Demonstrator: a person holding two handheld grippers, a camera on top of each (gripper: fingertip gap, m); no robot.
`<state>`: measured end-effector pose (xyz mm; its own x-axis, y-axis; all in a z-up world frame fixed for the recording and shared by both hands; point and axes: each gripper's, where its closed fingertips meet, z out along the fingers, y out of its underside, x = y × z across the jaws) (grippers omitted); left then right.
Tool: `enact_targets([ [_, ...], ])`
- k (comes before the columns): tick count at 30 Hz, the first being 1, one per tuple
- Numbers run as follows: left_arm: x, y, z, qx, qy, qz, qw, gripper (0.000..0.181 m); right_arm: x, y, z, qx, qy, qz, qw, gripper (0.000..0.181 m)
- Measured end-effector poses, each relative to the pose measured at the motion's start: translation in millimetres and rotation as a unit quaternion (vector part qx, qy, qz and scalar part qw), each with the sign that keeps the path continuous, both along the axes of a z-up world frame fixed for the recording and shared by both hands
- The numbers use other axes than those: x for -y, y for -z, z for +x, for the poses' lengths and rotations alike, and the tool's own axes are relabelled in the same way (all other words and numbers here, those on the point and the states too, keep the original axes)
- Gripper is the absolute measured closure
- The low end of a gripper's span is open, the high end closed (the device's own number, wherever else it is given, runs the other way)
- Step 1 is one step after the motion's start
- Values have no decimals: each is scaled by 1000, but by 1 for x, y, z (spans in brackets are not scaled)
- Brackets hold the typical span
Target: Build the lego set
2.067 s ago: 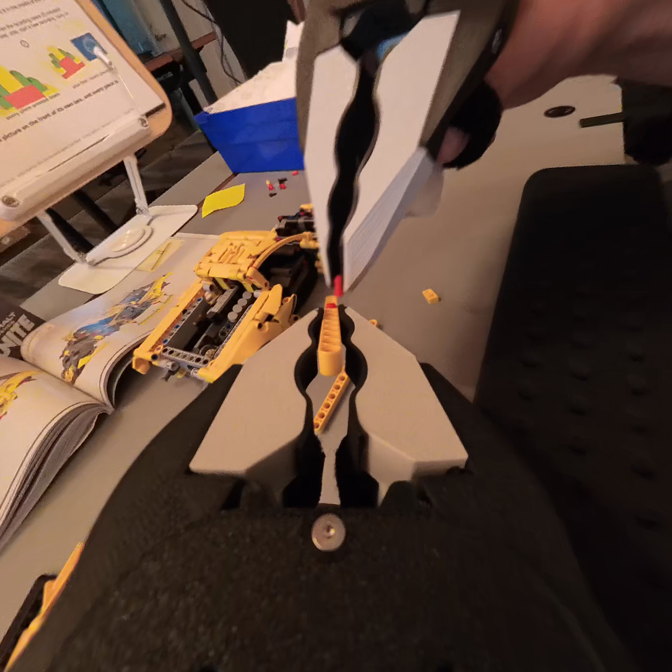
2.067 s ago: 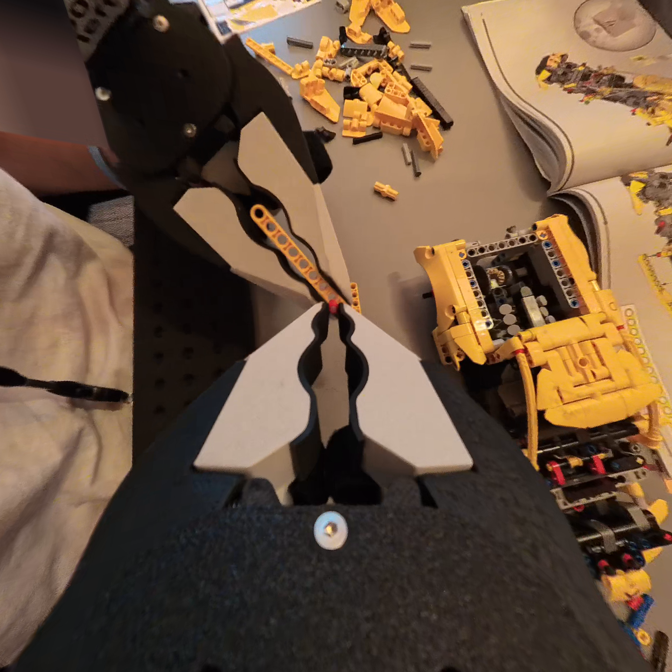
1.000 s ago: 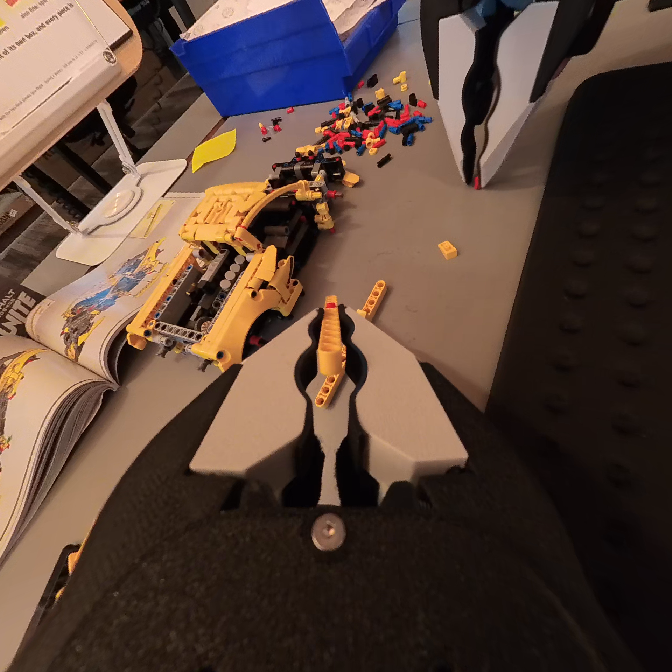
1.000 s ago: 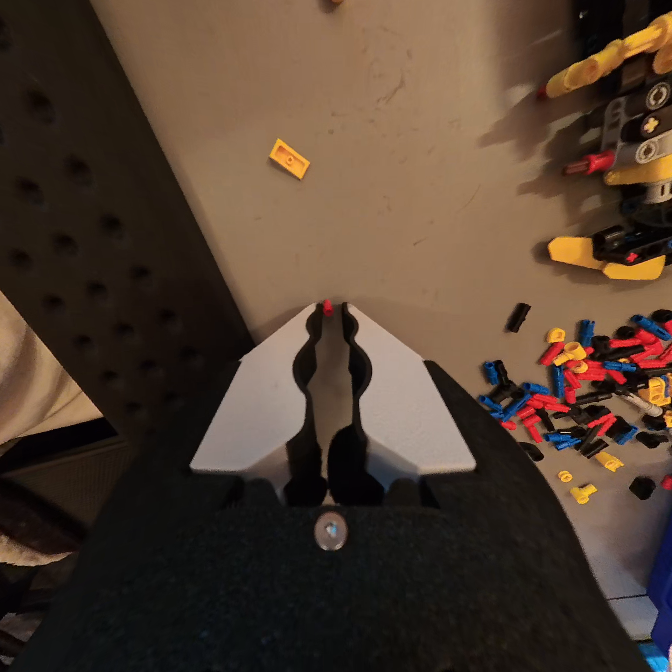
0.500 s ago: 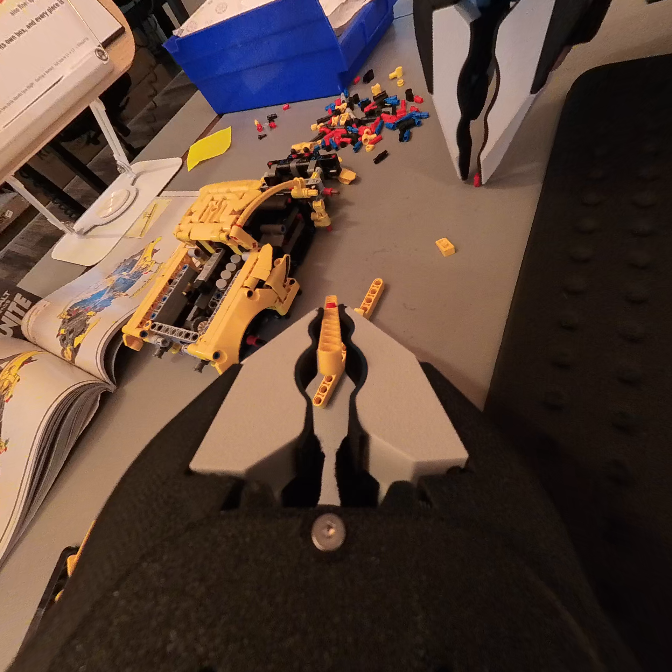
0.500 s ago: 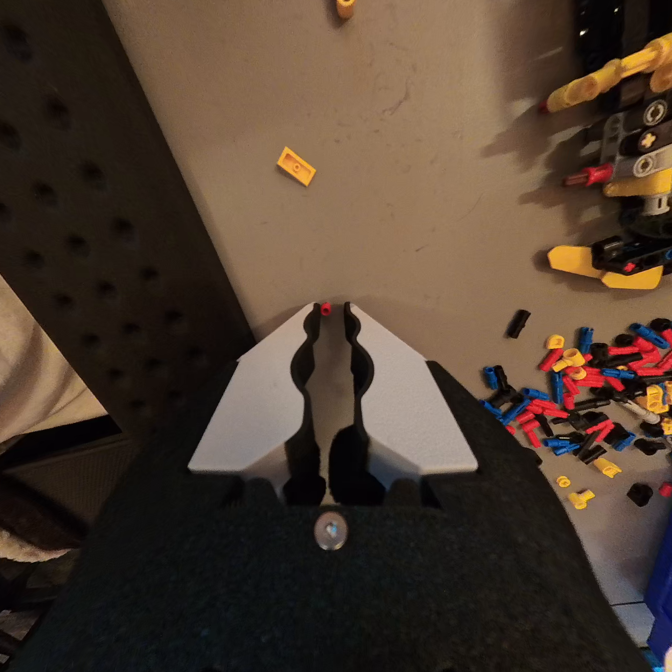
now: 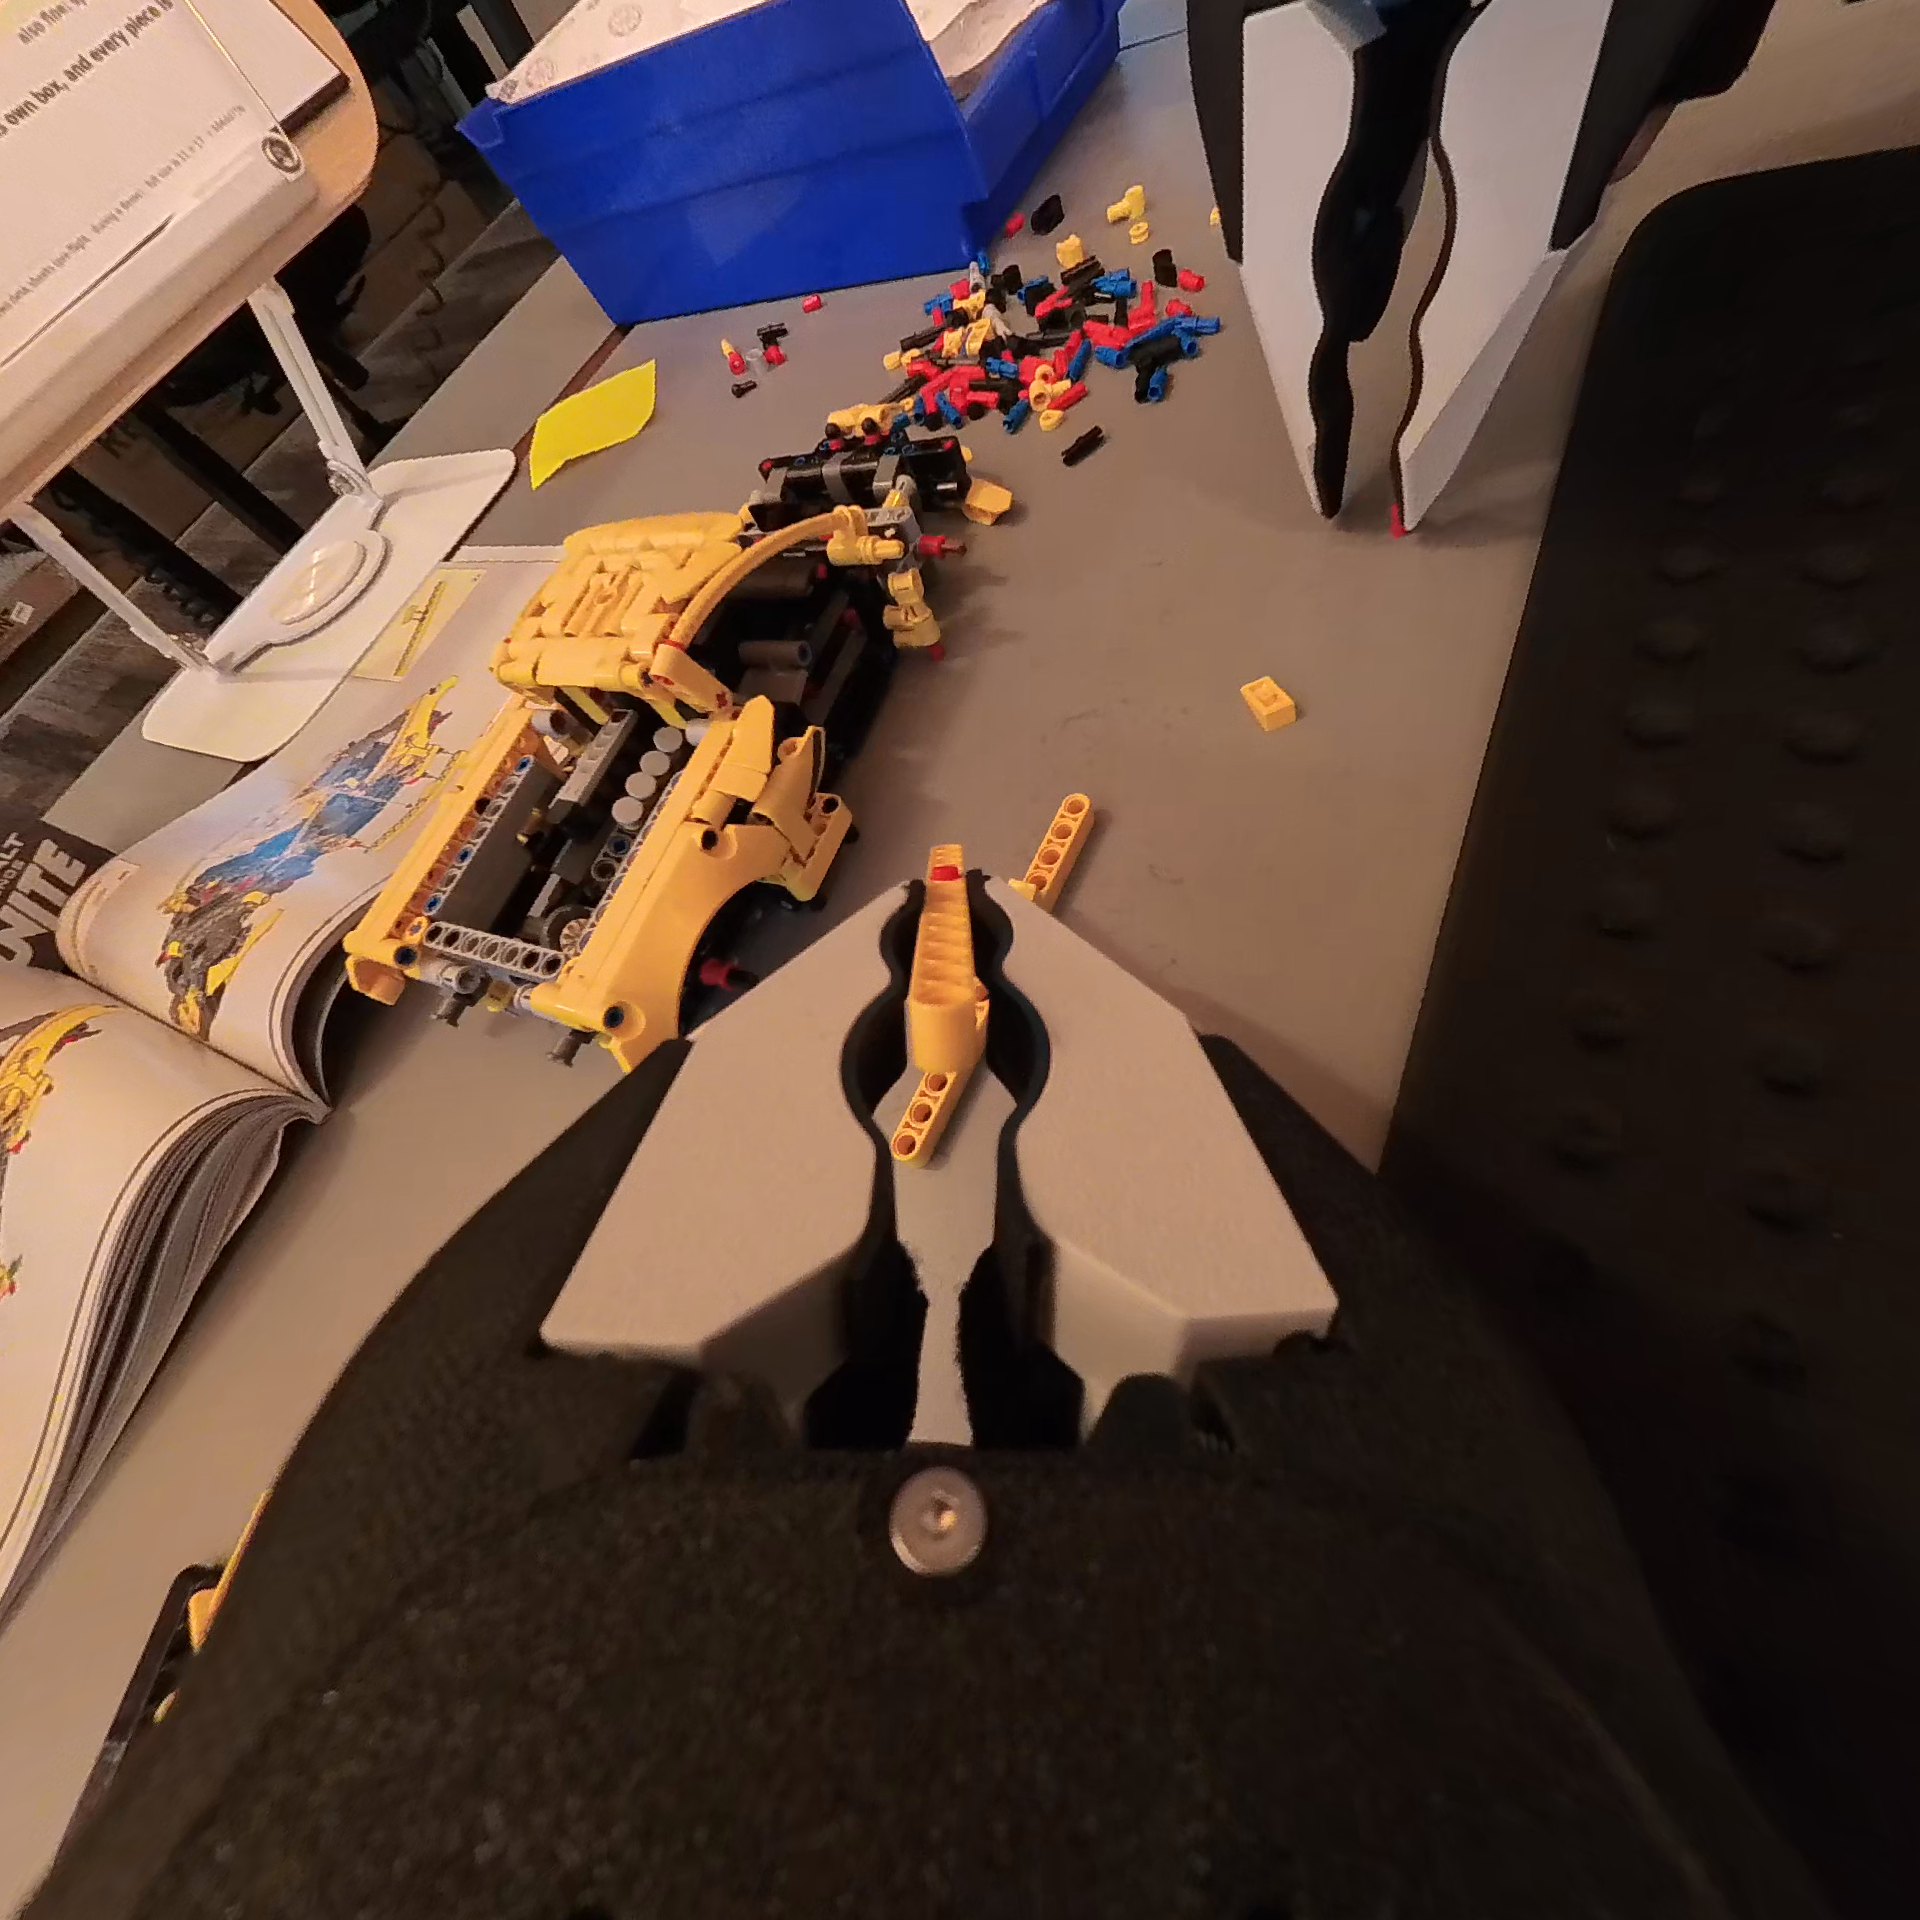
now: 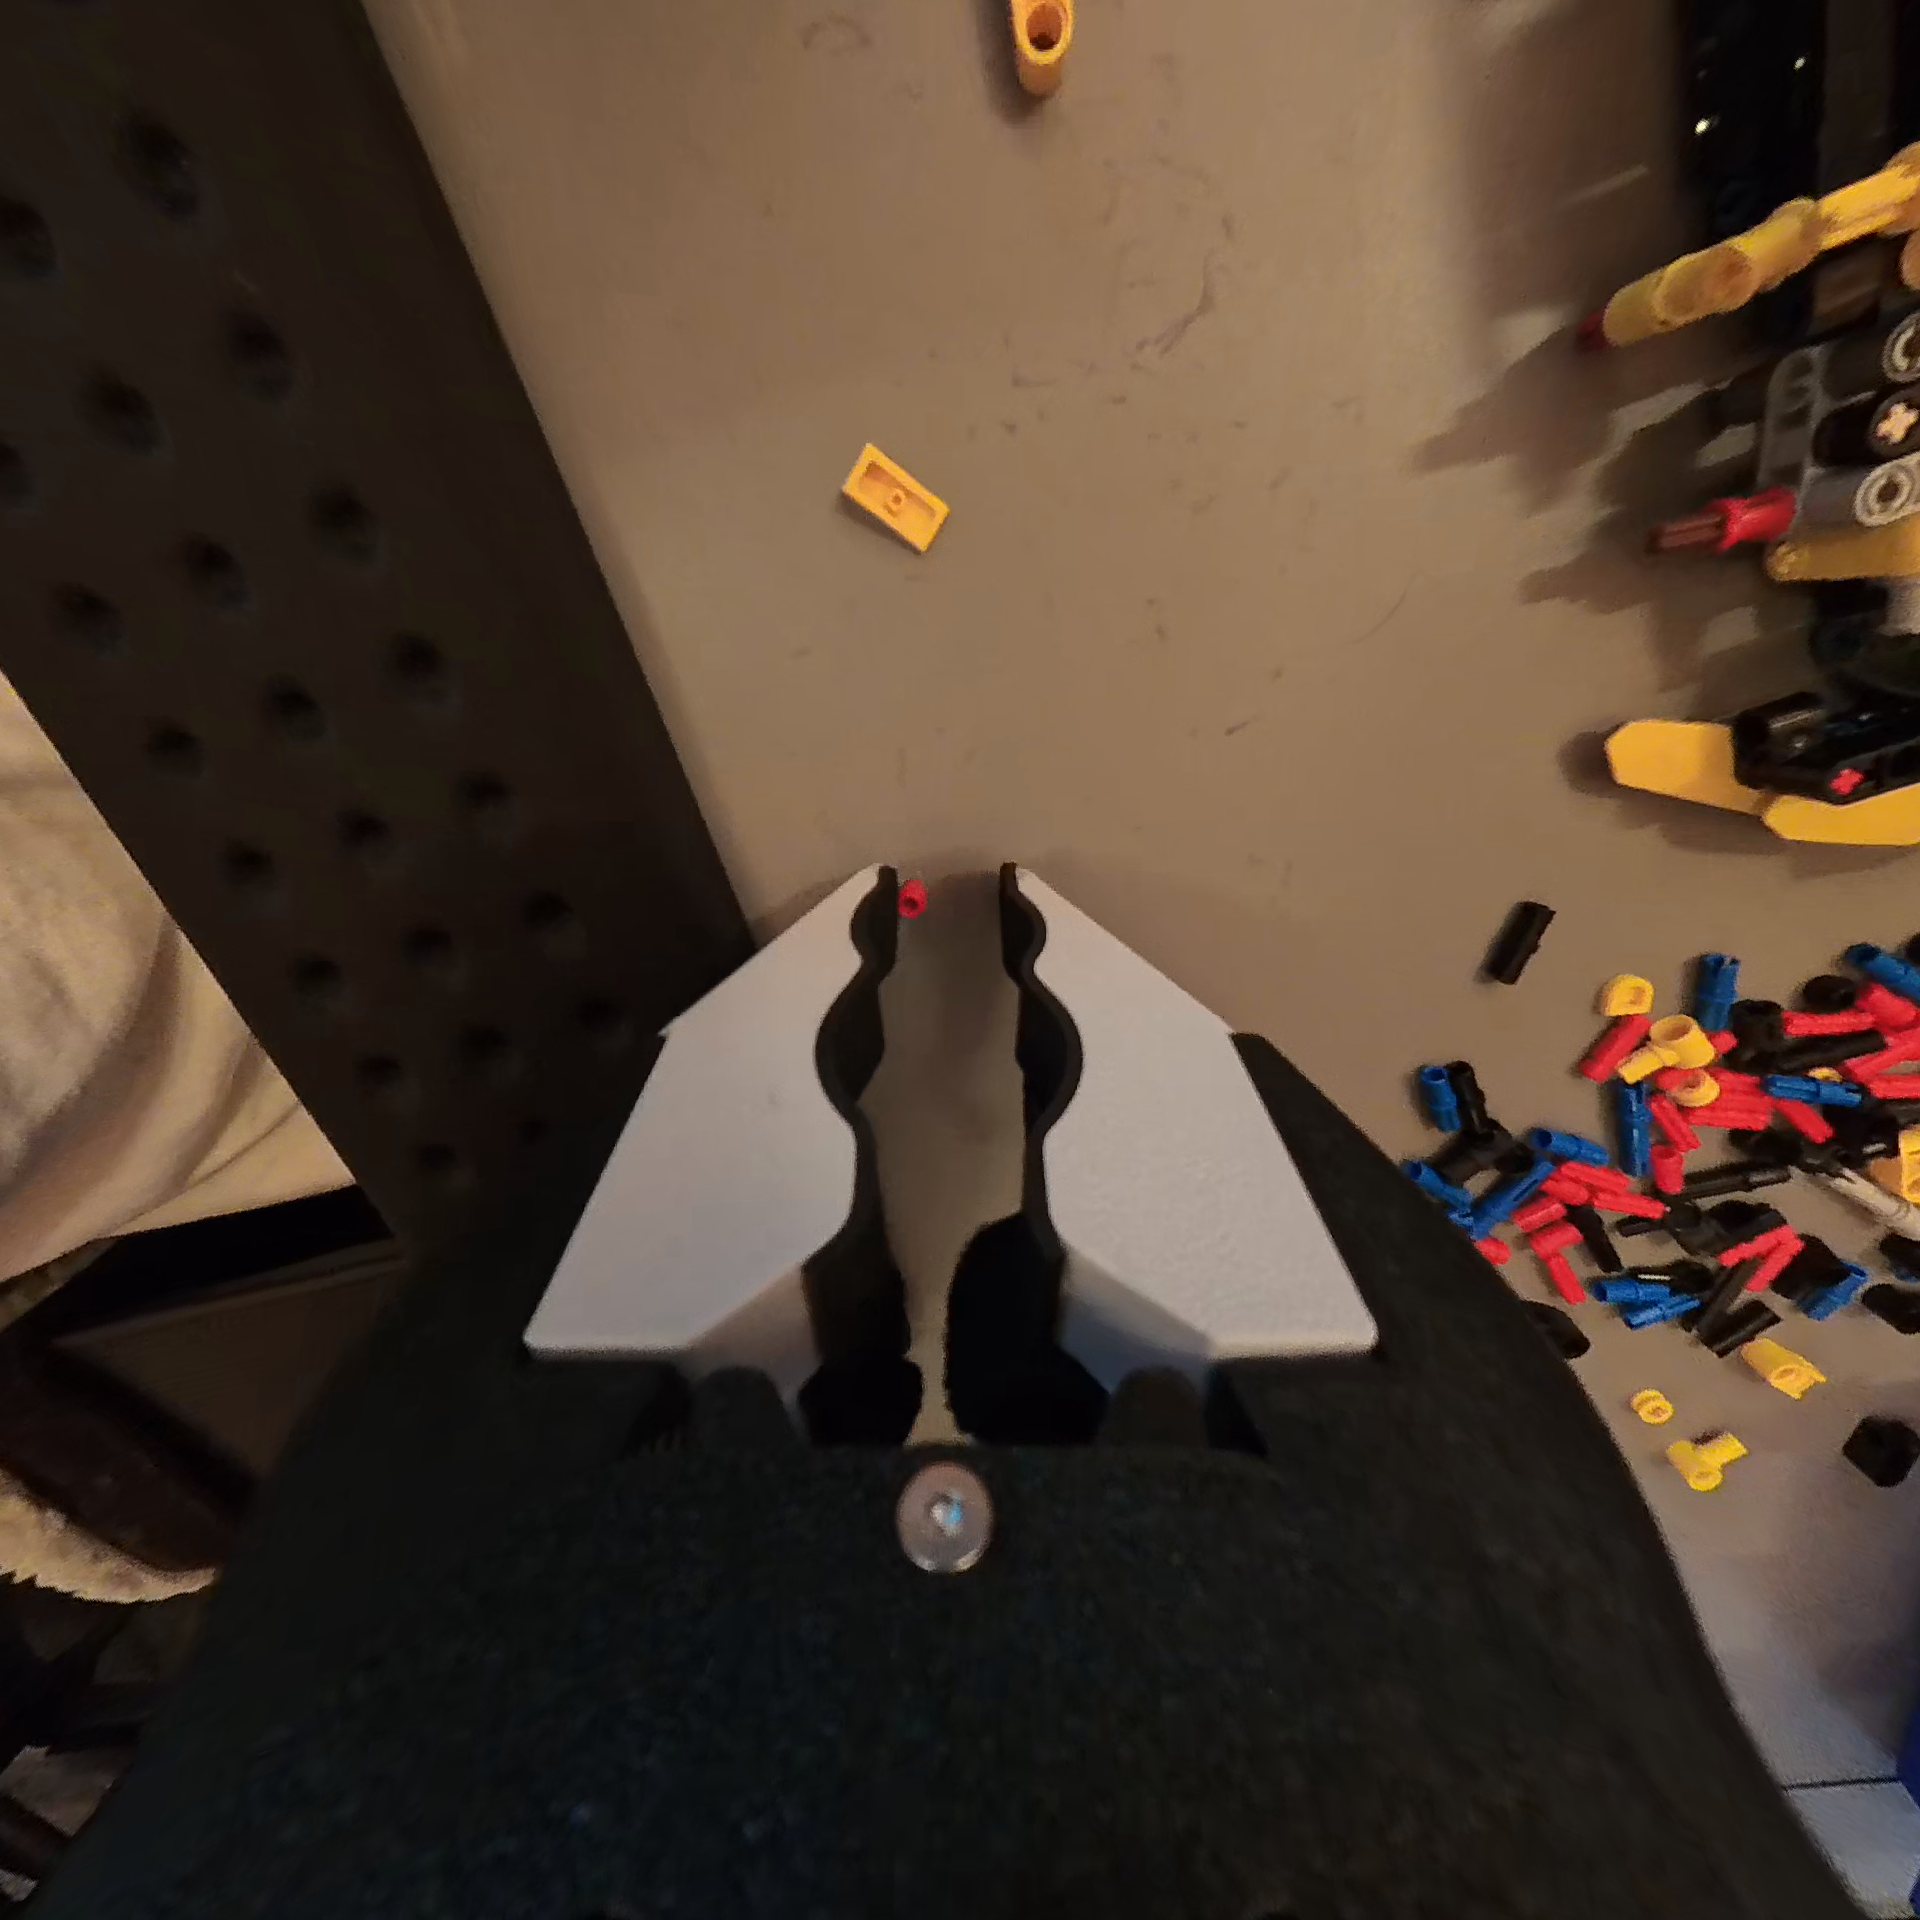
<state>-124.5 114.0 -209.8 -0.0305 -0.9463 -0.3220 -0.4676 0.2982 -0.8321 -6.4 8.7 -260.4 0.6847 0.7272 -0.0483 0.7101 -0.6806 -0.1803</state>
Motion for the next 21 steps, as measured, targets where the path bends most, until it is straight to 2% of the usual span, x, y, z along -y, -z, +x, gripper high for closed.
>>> enact_targets([
  [18,2,2,0,-6,4,2,1000,174,2,5,2,18,-3,0,1000,159],
  [20,2,2,0,-5,4,3,1000,174,2,4,0,11,0,1,1000,152],
  [21,2,2,0,-5,4,3,1000,174,0,3,-3,3,4,6,1000,141],
])
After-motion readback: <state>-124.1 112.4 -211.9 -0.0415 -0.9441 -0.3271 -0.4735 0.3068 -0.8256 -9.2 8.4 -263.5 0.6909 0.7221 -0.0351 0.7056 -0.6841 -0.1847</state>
